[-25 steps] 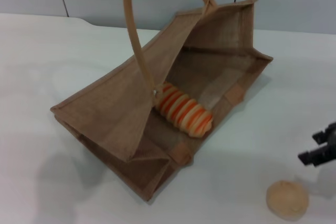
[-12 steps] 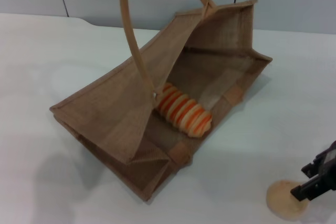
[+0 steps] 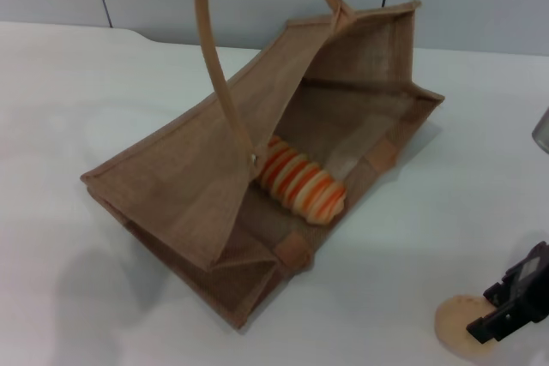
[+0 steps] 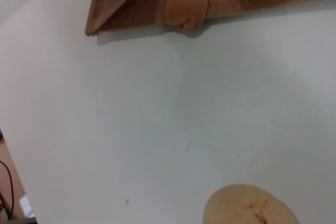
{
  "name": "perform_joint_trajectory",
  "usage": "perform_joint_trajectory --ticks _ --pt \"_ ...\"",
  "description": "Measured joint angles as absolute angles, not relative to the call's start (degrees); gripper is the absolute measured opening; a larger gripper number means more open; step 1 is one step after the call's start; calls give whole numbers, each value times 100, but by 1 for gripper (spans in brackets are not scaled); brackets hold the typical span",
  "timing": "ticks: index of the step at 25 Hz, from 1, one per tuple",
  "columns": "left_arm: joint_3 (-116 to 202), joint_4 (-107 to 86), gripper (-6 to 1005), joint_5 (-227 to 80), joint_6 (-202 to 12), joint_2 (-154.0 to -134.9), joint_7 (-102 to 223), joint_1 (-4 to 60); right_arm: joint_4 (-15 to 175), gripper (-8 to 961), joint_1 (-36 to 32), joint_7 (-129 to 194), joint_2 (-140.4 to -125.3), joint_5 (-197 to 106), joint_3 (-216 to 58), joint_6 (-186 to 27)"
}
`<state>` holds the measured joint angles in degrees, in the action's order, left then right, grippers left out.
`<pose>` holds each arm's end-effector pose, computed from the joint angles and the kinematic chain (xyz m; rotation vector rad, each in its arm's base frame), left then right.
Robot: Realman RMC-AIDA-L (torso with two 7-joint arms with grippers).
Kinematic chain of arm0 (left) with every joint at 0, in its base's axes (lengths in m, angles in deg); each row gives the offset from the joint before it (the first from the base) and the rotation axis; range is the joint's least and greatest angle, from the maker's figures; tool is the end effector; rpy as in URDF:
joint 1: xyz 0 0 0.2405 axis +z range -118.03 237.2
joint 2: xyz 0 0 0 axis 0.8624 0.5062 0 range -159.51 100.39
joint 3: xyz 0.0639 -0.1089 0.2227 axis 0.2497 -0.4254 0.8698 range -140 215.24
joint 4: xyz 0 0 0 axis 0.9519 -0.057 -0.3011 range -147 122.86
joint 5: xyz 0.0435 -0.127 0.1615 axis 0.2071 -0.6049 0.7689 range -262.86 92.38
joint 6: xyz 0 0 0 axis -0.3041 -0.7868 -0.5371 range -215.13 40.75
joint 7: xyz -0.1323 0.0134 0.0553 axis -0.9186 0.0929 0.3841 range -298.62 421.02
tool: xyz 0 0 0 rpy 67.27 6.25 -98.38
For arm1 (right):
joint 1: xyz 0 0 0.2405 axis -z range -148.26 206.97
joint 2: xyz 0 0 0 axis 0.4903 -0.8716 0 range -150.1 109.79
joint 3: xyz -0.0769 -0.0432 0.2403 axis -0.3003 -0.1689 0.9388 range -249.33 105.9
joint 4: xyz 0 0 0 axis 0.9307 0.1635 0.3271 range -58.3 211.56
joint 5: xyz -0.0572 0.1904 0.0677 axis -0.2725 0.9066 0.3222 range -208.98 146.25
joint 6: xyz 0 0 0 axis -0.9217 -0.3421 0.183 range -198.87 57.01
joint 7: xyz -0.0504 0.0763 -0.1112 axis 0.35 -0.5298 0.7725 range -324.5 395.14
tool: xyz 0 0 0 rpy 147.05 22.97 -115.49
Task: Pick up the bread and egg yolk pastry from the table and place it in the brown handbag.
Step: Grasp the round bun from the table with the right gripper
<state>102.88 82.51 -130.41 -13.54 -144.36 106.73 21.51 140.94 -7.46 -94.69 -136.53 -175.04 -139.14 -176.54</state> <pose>-0.0747 0.4077 0.1177 -2.3470 -0.2948 -0.1974 0.2190 0.3255 0.0176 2.8850 -1.0562 0.5857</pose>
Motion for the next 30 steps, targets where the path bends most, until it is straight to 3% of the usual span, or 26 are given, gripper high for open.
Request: perform_joint_trajectory --ticks 26,30 --pt "10301 8251 107 -13041 -1357 -14417 10672 2122 12854 694 -1368 -9399 -13667 -17541 -14029 -17287" --pt "10297 8250 107 -13041 -1363 -14417 10672 2120 12847 524 -1370 -9399 -13664 -17540 -14021 -17250"
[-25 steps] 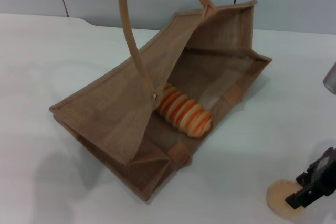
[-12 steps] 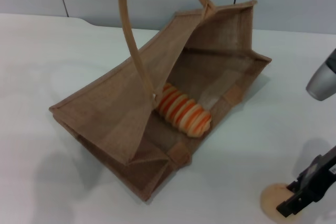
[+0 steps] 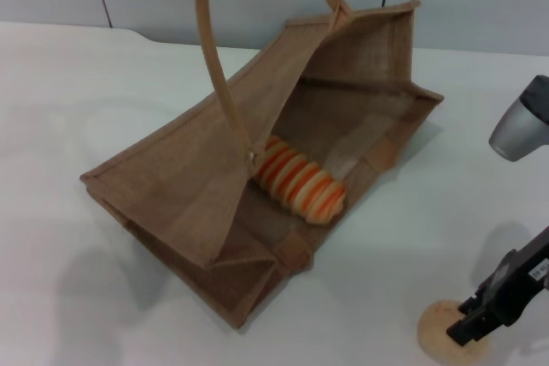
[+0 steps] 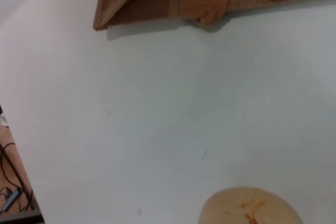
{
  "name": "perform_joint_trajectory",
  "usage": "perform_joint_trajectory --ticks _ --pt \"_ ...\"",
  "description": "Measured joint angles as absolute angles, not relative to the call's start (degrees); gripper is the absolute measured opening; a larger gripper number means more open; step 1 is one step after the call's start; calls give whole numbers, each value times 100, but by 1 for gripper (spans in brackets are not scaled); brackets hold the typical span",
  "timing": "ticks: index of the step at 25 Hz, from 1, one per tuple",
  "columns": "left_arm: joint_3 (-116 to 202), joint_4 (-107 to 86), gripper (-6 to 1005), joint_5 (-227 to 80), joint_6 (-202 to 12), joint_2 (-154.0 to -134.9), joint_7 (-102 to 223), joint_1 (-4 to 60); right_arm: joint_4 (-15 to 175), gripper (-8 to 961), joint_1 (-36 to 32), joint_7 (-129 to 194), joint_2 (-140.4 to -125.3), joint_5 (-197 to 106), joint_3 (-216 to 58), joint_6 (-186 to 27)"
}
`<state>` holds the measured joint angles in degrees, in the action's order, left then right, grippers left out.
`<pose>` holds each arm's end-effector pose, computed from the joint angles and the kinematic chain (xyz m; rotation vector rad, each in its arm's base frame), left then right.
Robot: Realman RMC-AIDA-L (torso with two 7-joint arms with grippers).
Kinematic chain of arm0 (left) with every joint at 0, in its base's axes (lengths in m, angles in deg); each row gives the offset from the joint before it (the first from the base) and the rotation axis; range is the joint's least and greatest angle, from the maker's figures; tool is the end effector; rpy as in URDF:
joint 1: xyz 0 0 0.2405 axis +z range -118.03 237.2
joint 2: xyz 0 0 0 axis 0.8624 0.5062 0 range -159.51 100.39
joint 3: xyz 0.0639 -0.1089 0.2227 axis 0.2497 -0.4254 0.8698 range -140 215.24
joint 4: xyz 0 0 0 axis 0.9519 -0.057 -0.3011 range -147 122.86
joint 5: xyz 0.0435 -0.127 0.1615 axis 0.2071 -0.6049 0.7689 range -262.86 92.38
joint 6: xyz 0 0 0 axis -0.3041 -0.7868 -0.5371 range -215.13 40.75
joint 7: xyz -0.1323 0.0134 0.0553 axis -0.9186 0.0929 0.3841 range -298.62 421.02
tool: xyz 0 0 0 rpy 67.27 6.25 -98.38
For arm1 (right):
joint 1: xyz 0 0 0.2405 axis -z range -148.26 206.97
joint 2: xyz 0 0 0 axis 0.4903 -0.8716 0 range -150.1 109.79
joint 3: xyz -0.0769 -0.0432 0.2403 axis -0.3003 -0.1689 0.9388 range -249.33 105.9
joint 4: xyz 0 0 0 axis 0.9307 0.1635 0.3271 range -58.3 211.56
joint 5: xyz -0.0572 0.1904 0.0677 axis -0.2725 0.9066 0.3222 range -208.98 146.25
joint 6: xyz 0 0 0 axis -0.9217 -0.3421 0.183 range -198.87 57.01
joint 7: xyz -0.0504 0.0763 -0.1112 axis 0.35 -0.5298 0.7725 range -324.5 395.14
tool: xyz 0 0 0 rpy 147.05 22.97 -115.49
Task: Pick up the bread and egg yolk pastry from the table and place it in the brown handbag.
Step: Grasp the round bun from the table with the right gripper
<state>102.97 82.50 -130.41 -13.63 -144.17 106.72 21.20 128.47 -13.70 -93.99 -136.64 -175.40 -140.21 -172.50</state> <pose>-0.0726 0.4084 0.1185 -2.3461 -0.2858 -0.1974 0.2164 0.3353 -0.0089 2.8031 -1.0518 0.6204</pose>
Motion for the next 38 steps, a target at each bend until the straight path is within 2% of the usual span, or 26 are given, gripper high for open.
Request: perform_joint_trajectory --ticks 1,12,23,26,31,38 --pt "10292 8250 107 -13041 -1363 -14417 10672 2119 12845 481 -1370 -9397 -13663 -17540 -14027 -17237" --pt "10283 8250 107 -13041 -1363 -14403 10672 2120 12938 380 -1380 -9419 -13629 -17570 -13982 -17199" --pt "10307 8250 107 -13041 -1363 -14390 10677 2128 13228 331 -1374 -9452 -13610 -17739 -13757 -17227" --pt "10308 8250 107 -13041 -1363 -14390 10679 2137 13299 281 -1362 -9454 -13608 -17800 -13693 -17260" --pt "10310 8254 107 -13042 -1363 -14390 10681 2146 13330 99 -1357 -9456 -13610 -17823 -13675 -17300" --pt "10302 8258 107 -13042 -1363 -14390 10682 2145 13333 19 -1397 -9279 -13648 -17719 -13762 -17858"
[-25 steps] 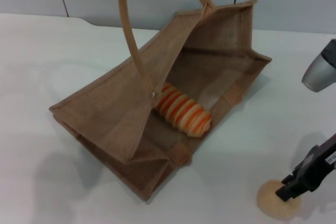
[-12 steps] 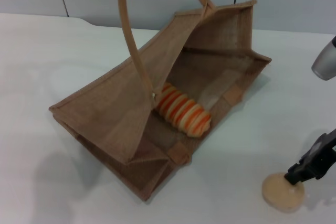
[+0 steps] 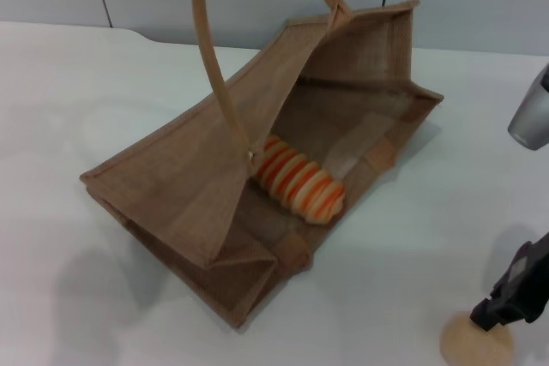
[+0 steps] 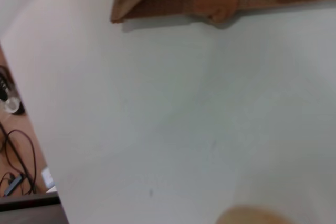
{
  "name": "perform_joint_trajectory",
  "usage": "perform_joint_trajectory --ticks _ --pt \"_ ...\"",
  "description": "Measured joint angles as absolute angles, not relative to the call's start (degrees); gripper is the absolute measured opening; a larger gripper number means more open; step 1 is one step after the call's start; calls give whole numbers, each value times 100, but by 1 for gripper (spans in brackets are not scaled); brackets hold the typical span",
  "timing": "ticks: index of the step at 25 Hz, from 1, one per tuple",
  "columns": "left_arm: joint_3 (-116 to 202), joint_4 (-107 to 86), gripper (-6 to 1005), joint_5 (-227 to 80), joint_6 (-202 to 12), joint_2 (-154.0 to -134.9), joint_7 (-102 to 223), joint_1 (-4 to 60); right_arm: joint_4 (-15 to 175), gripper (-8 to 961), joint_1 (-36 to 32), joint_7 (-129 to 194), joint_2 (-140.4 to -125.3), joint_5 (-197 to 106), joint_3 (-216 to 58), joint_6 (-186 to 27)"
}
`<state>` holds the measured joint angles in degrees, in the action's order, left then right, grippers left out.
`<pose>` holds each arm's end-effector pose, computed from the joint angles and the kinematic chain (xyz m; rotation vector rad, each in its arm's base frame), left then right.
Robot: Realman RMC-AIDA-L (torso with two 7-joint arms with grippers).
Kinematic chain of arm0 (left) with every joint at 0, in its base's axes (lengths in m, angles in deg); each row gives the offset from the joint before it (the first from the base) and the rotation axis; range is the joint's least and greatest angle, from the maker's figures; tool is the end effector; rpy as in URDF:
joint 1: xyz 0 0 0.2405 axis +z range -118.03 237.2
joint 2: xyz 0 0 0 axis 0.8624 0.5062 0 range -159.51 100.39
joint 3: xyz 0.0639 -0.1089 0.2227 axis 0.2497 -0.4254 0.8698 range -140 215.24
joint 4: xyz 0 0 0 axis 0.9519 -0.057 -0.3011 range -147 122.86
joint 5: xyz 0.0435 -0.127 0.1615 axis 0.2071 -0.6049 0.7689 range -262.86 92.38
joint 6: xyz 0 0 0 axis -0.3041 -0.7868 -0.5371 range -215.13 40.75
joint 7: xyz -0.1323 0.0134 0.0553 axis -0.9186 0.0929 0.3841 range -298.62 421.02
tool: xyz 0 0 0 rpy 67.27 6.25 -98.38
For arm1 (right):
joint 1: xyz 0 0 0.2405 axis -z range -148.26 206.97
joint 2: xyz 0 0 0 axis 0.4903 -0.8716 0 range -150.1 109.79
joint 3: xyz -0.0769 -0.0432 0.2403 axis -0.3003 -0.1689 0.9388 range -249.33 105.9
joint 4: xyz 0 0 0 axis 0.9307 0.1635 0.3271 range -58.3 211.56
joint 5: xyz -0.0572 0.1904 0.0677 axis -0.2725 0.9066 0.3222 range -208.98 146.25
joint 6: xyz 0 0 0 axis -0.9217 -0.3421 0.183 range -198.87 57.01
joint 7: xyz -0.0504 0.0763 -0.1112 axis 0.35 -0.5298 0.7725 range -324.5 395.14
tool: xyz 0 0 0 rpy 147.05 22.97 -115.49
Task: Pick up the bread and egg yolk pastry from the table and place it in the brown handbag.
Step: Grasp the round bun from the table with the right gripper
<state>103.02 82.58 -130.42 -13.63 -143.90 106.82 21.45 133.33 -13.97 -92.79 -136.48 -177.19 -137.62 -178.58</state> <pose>-0.0744 0.4083 0.1199 -2.3430 -0.2845 -0.1906 0.2060 0.3339 0.0095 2.8048 -0.9888 0.6376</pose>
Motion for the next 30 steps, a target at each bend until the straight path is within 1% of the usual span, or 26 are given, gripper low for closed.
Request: perform_joint_trajectory --ticks 4,15,18,23,30 --pt "10303 8257 108 -13042 -1363 -14390 10681 2134 13422 32 -1456 -9280 -13629 -17703 -13744 -17939" --pt "10322 8296 108 -13041 -1363 -14384 10681 2105 13555 213 -1544 -9363 -13615 -17914 -13739 -18058" --pt "10316 8296 108 -13041 -1363 -14382 10681 2118 13542 457 -1546 -9422 -13616 -18023 -13773 -18099" --pt "10331 8294 108 -13042 -1363 -14374 10681 2130 13381 560 -1607 -9506 -13622 -18443 -13780 -18118" --pt "10329 8280 108 -13041 -1363 -14362 10681 2136 12987 630 -1781 -9546 -13650 -18654 -13834 -18149"
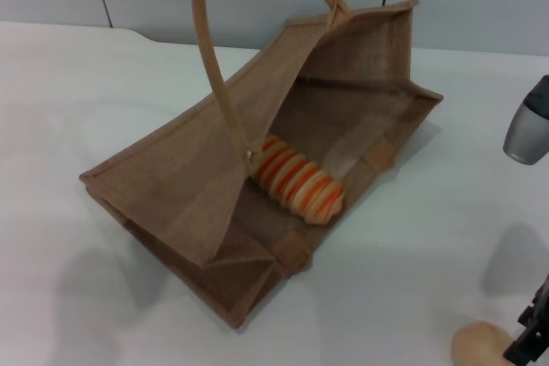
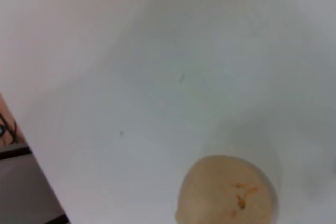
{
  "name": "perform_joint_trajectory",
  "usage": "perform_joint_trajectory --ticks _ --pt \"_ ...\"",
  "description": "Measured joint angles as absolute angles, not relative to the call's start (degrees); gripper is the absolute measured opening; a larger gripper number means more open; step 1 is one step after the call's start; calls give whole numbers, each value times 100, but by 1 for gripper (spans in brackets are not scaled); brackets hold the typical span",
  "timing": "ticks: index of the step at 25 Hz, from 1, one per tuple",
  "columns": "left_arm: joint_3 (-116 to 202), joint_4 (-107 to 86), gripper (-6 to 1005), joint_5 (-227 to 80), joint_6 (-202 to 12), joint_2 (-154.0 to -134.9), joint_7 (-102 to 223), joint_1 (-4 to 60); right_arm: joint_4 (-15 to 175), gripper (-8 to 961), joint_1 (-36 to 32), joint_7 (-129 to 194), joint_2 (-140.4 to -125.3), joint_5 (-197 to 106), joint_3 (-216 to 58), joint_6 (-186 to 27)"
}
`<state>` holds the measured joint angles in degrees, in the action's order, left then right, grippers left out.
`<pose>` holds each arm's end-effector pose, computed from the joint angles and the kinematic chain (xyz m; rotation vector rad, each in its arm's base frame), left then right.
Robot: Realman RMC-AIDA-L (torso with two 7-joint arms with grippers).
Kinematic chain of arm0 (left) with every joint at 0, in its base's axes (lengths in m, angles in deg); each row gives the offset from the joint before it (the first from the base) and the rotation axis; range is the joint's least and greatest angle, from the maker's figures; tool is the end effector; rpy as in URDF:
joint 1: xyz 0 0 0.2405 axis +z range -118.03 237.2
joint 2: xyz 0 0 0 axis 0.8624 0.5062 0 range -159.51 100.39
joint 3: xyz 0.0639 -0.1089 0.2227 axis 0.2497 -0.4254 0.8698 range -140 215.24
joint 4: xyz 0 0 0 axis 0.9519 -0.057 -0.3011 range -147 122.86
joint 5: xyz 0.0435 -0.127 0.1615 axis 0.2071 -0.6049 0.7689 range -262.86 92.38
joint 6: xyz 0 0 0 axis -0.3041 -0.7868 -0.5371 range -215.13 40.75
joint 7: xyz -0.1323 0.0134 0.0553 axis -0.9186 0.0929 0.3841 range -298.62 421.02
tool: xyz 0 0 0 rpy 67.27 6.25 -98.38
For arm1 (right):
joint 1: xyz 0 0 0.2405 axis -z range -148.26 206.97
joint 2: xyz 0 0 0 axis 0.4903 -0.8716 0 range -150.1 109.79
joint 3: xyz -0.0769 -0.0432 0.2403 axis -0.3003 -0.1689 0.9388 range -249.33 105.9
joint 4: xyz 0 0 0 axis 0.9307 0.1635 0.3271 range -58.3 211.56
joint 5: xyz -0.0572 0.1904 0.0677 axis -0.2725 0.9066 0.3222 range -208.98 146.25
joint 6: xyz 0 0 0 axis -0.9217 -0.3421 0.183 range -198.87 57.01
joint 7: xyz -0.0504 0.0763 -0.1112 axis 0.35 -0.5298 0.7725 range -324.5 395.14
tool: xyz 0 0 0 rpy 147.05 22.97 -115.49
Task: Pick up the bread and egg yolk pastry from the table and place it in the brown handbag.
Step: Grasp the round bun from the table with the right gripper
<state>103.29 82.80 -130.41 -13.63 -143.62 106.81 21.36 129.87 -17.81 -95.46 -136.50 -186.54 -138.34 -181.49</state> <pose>-0.0730 0.4082 0.1208 -2.3425 -0.2732 -0.1859 0.2115 0.3348 0.0139 2.7034 -1.0436 0.9180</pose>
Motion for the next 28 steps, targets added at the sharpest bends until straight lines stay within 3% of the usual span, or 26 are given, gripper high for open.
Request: perform_joint_trajectory --ticks 4,28 --pt "10305 8262 108 -13029 -1363 -14355 10681 2145 12983 673 -1822 -9546 -13658 -18581 -13837 -18224" --pt "10336 8250 107 -13024 -1448 -14363 10681 2156 12444 655 -2022 -9491 -13663 -18362 -13851 -17972"
